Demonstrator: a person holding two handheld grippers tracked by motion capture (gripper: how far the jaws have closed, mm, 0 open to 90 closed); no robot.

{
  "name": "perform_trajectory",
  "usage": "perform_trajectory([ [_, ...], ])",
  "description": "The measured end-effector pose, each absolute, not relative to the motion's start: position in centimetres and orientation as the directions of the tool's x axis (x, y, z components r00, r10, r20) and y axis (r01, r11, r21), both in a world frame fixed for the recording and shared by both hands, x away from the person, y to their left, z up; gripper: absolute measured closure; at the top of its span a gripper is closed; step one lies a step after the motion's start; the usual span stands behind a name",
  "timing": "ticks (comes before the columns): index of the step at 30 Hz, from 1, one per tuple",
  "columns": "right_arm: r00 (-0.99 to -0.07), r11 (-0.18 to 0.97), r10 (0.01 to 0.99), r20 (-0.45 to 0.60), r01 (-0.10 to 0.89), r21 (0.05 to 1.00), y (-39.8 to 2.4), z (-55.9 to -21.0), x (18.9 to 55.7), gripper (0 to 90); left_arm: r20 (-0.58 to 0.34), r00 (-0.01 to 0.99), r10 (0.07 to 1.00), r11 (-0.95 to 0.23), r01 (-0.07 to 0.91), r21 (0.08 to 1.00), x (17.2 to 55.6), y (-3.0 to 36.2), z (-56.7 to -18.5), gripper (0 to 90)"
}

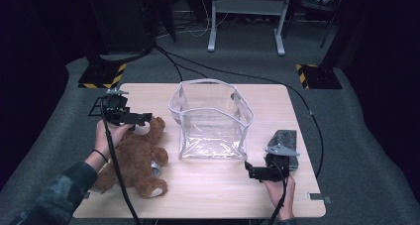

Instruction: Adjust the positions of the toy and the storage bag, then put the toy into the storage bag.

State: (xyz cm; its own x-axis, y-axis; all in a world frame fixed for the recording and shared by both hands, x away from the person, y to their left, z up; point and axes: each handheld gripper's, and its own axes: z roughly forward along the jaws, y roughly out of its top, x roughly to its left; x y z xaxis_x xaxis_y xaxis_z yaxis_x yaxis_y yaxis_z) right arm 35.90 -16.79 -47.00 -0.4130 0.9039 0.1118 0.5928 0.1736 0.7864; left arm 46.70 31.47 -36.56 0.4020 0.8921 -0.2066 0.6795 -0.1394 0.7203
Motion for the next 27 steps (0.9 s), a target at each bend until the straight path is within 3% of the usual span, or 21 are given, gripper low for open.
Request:
perform_trajectory([
  [11,-0.393,0.197,0.915,0.092,0.634,0.748,-15.2,-51.9,35.3,0.0,-0.168,0.364,0.916,-0.159,0.715,0.681,45.3,32.4,-38.9,0.0],
  [18,-0.388,0.229,0.92,0.046,0.63,0.742,-14.9,-52.7,35.6,0.0,-0.188,0.33,0.925,-0.12,0.724,0.679,44.8,32.5,-39.6,0.0],
  [27,-0.388,0.25,0.921,0.03,0.649,0.719,-14.6,-53.0,35.8,0.0,-0.156,0.329,0.931,-0.166,0.764,0.624,44.9,32.5,-41.2,0.0],
])
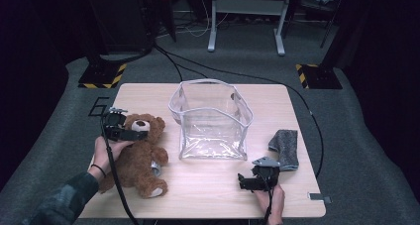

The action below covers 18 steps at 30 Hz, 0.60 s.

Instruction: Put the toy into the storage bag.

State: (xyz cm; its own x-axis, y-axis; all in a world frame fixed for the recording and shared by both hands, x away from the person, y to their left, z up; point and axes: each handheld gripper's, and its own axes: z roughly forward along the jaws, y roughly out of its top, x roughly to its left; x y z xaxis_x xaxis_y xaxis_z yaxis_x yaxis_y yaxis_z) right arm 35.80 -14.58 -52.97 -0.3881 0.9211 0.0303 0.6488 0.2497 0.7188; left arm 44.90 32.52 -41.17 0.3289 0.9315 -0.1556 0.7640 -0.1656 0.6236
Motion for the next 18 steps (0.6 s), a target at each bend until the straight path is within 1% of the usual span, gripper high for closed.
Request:
perform_trajectory([
  [3,-0.389,0.253,0.921,0.026,0.645,0.721,-14.6,-53.0,35.8,0.0,-0.159,0.296,0.942,-0.143,0.782,0.607,45.2,32.4,-42.1,0.0],
  [4,-0.388,0.251,0.921,0.027,0.645,0.722,-14.6,-53.0,35.8,0.0,-0.163,0.294,0.942,-0.147,0.795,0.589,45.3,32.3,-42.3,0.0],
  [6,-0.383,0.246,0.923,0.029,0.647,0.721,-14.5,-53.0,35.8,0.0,-0.141,0.287,0.947,-0.154,0.796,0.586,45.6,32.2,-42.8,0.0],
  [7,-0.382,0.248,0.924,0.024,0.645,0.722,-14.5,-53.0,35.8,0.0,-0.153,0.289,0.945,-0.155,0.808,0.568,45.8,32.3,-43.0,0.0],
  [8,-0.383,0.246,0.924,0.028,0.648,0.721,-14.5,-53.0,35.8,0.0,-0.151,0.279,0.948,-0.147,0.809,0.57,45.9,32.2,-43.2,0.0],
  [11,-0.39,0.252,0.921,0.026,0.645,0.722,-14.5,-53.0,35.8,0.0,-0.133,0.269,0.954,-0.153,0.817,0.556,46.2,32.2,-43.7,0.0],
  [14,-0.397,0.263,0.918,0.018,0.641,0.721,-14.5,-53.0,35.8,0.0,-0.1,0.27,0.958,-0.172,0.815,0.553,46.2,32.0,-44.1,0.0],
  [15,-0.398,0.265,0.917,0.017,0.641,0.721,-14.5,-53.0,35.8,0.0,-0.075,0.276,0.958,-0.188,0.805,0.562,46.2,31.9,-44.4,0.0],
  [18,-0.397,0.265,0.918,0.017,0.643,0.719,-14.4,-53.0,35.7,0.0,-0.053,0.272,0.961,-0.2,0.813,0.547,46.1,31.6,-45.2,0.0],
])
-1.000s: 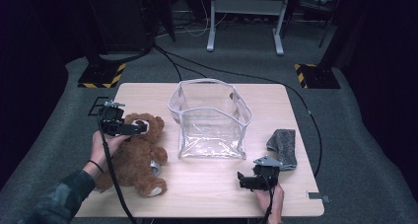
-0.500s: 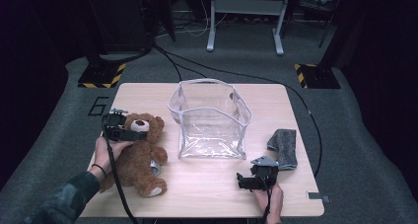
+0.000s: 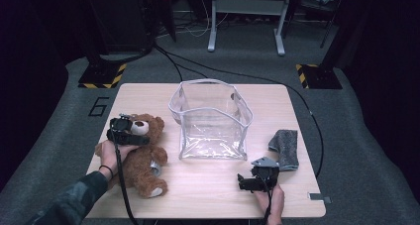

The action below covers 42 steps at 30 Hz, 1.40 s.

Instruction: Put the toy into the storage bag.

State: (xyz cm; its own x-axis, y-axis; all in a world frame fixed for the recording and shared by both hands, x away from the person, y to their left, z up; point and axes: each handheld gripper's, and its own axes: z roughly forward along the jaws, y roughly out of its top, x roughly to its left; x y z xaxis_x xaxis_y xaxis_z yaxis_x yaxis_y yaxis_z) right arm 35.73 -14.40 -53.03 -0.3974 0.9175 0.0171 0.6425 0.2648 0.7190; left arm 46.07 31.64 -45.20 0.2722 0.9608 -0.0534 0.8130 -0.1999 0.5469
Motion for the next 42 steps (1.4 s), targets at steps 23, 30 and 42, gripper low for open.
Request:
perform_trajectory([
  [23,-0.398,0.269,0.917,0.012,0.643,0.717,-14.3,-53.0,35.7,0.0,-0.105,0.271,0.957,-0.182,0.841,0.51,46.8,32.3,-48.4,12.5],
  [30,-0.398,0.27,0.917,0.011,0.642,0.718,-14.3,-53.0,35.7,0.0,-0.118,0.284,0.952,-0.182,0.829,0.53,46.6,32.5,-48.4,28.1],
  [42,-0.401,0.269,0.916,0.014,0.64,0.72,-14.3,-53.0,35.7,0.9,-0.137,0.302,0.943,-0.171,0.797,0.58,45.9,33.4,-48.1,39.1],
])
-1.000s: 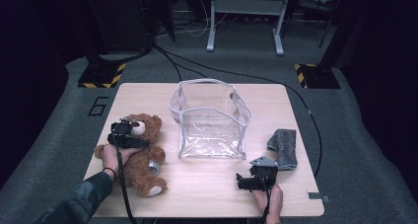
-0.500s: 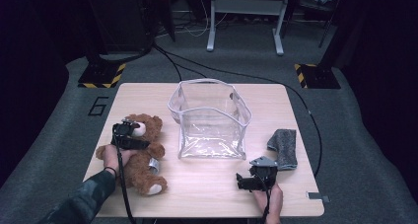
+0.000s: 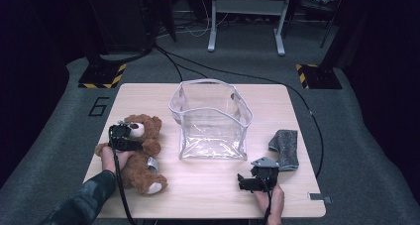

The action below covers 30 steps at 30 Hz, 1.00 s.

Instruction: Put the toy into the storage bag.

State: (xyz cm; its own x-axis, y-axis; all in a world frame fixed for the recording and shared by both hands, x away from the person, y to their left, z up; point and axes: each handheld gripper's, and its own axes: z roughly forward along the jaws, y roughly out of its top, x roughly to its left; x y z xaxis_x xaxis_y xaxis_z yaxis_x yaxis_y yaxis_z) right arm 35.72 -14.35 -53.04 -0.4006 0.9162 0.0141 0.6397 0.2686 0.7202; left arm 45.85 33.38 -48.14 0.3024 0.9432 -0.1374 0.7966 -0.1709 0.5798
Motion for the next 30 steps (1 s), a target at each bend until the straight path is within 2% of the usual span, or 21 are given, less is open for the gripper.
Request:
perform_trajectory([
  [11,-0.4,0.268,0.917,0.014,0.639,0.721,-14.4,-53.0,35.7,1.3,-0.117,0.354,0.928,-0.206,0.75,0.629,44.9,33.7,-46.9,47.1],
  [19,-0.398,0.265,0.917,0.015,0.639,0.722,-14.4,-53.0,35.7,1.6,-0.157,0.363,0.918,-0.162,0.706,0.69,44.4,34.0,-44.8,48.5],
  [30,-0.399,0.267,0.917,0.013,0.636,0.724,-14.4,-53.0,35.7,1.9,-0.146,0.39,0.909,-0.167,0.664,0.729,44.0,34.2,-43.1,48.6],
])
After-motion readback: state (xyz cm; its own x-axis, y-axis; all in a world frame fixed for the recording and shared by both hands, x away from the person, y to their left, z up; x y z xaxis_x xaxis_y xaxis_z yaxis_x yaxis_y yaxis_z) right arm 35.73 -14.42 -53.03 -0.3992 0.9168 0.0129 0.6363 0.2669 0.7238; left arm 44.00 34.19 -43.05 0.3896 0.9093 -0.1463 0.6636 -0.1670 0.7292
